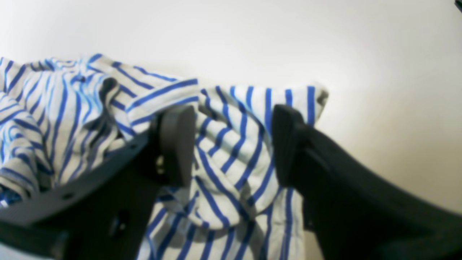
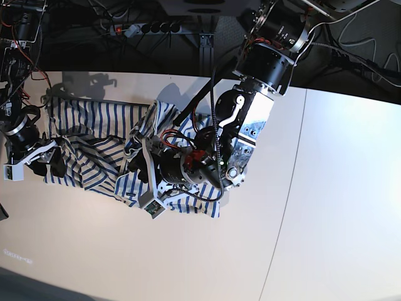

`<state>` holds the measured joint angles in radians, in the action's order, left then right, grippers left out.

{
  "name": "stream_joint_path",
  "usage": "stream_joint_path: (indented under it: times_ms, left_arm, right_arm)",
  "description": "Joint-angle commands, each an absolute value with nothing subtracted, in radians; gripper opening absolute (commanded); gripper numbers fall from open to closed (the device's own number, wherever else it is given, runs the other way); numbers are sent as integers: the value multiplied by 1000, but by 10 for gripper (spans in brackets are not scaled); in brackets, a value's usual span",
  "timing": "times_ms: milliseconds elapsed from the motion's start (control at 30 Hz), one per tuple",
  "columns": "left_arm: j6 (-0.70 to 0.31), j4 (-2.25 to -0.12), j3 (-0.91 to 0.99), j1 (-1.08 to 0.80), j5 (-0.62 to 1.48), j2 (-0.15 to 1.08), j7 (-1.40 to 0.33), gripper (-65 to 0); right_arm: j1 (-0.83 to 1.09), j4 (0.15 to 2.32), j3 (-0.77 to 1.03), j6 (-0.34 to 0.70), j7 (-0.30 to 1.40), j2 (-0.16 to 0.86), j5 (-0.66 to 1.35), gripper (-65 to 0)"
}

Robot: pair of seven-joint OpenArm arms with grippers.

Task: Fold the T-shirt properly
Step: 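Lift the bundle end with the left gripper and carry it toward the middle, then lay the carried end over the bundle middle and release the left gripper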

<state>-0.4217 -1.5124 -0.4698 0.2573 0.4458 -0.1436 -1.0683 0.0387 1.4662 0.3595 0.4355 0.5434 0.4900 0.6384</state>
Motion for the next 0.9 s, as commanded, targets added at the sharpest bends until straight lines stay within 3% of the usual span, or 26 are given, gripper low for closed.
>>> stream_joint_path:
  times_ms: [0, 233, 333, 400, 433, 867]
  left_arm:
    - [-435, -1531, -470, 278, 454, -157, -1051, -458]
    - [-439, -1516, -470, 245, 319, -157, -960, -537]
    - [-439, -1491, -471, 211, 259, -157, -883, -627]
    - [-438, -1469, -471, 196, 226, -157, -807, -641]
    - [-438, -1456, -471, 194, 213, -157, -785, -641]
    - [-437, -1175, -473, 217, 159, -157, -587, -650]
  right_arm:
    - [25, 1482, 367, 502, 519, 511, 651, -309]
    - [25, 1482, 367, 502, 519, 512, 641, -328]
    - [25, 1482, 367, 502, 519, 512, 624, -499]
    - [25, 1482, 367, 502, 519, 511, 625, -623]
    - [25, 1482, 367, 502, 519, 511, 625, -650]
    - [25, 1482, 367, 502, 519, 479, 620, -650]
